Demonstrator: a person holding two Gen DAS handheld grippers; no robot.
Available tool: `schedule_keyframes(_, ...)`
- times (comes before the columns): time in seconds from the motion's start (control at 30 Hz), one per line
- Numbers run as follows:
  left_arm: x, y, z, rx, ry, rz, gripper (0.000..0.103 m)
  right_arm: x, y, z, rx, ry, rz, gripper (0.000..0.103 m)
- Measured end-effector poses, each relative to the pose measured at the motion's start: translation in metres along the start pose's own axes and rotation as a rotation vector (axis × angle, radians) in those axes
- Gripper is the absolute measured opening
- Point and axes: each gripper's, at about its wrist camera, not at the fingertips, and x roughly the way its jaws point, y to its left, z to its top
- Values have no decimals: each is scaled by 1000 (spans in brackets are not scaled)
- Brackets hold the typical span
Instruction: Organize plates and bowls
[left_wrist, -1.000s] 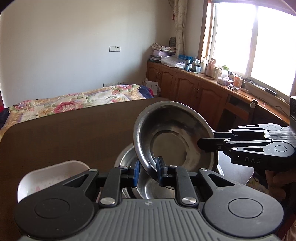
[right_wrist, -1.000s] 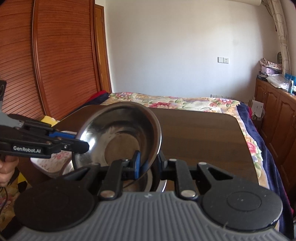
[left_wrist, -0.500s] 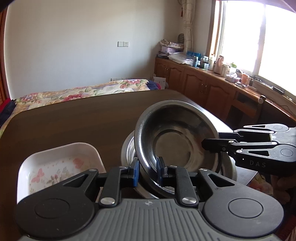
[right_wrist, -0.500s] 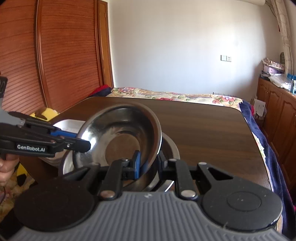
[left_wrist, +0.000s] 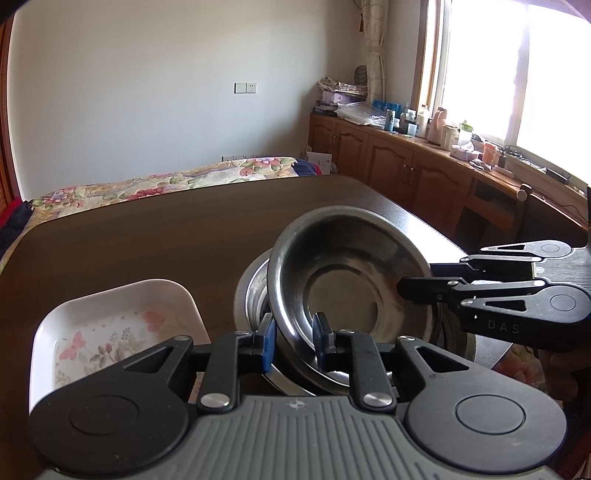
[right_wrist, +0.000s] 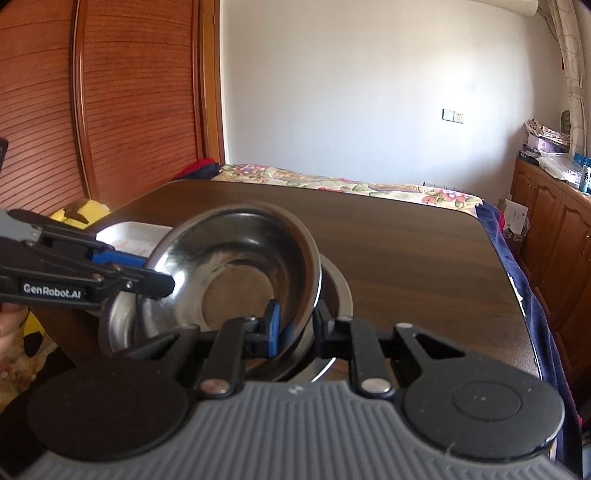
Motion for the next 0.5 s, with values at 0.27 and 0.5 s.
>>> schedule_keyframes(0.27,-1,-5,-2,16,-4,11,24,1,3,3,-55,22,-4,21)
schedule_keyframes(0.5,-1,-9,-3,26,-8,20,24,1,7,5,-110,43,-18,21)
